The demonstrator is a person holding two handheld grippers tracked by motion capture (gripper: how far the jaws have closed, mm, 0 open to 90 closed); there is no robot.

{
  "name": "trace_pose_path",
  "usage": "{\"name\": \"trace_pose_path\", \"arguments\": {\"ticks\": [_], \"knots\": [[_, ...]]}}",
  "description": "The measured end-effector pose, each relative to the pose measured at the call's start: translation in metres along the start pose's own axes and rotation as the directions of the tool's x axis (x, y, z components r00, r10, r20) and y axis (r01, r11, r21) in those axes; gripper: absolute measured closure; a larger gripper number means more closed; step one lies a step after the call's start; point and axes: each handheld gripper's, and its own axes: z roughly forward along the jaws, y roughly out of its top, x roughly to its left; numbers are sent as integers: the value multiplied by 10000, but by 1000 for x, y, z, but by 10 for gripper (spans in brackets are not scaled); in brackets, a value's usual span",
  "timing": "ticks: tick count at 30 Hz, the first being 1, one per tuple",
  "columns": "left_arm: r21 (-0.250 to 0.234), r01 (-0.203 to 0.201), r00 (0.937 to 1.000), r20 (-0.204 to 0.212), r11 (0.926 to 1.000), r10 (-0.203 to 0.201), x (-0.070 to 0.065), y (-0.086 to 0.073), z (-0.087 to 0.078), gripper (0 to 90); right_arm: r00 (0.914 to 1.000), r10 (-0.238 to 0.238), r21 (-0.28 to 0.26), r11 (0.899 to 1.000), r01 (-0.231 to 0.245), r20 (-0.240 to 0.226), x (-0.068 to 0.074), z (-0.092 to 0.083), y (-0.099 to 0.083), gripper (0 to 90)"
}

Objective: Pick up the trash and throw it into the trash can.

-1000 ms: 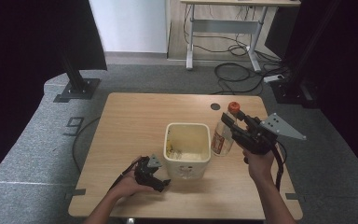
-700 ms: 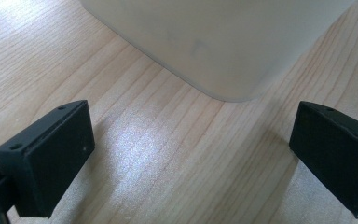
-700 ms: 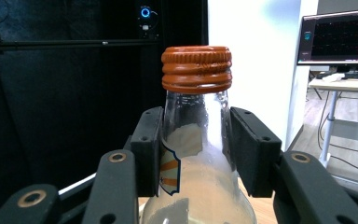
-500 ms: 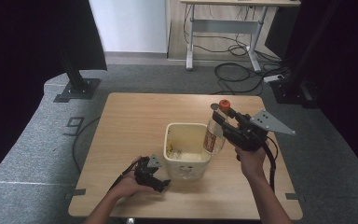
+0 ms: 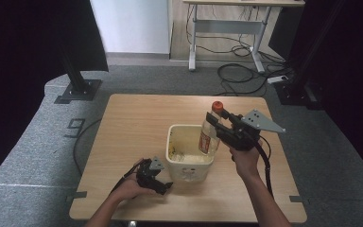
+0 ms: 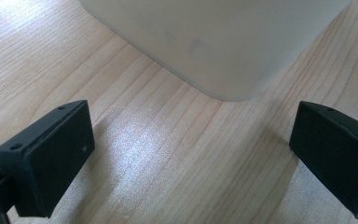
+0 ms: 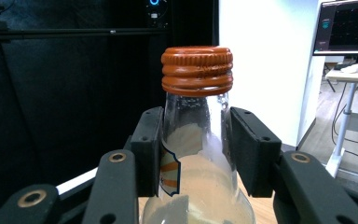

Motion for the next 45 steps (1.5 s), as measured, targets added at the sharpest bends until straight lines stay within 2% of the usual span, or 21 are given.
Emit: {"name": "trace_pose_path", "arguments": {"ticks": [17, 27, 36, 45], "knots": [[13, -10, 10000, 11, 10000, 10, 0, 0, 0, 0, 9996, -94, 588, 9982, 108, -248, 14, 31, -13, 565], [29, -11, 10000, 32, 10000, 11, 0, 0, 0, 0, 9996, -120, 1101, 9938, 149, -270, 17, 49, -31, 566], [19, -9, 10000, 13, 10000, 9, 0, 0, 0, 0, 9999, -138, 1961, 9805, 147, -57, 9, 60, -59, 566], [3, 3, 10000, 28, 10000, -3, 0, 0, 0, 0, 9988, -488, 2804, 9588, 449, 71, 6, 67, -83, 567]]}}
